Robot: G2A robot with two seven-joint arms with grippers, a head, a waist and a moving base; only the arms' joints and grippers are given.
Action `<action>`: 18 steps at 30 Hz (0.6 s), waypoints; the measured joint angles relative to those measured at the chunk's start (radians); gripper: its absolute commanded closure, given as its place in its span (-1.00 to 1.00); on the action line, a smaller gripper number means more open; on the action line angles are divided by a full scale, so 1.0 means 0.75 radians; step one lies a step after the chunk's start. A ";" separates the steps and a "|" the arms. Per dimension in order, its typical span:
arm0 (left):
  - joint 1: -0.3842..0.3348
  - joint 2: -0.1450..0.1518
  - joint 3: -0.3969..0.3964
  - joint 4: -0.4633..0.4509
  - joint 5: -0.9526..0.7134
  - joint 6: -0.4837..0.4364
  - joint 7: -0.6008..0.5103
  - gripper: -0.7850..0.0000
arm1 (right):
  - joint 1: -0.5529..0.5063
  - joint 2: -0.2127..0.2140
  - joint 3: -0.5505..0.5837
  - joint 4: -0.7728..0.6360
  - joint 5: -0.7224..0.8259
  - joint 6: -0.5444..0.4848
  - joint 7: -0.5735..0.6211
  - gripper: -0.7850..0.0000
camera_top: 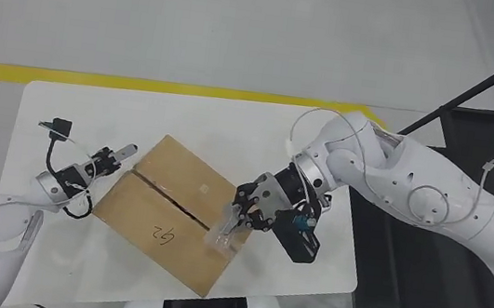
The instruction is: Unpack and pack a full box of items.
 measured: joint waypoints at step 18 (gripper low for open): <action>0.111 0.010 -0.118 -0.041 -0.046 -0.033 -0.008 -1.00 | -0.023 -0.350 -0.005 0.329 0.098 -0.147 0.252 1.00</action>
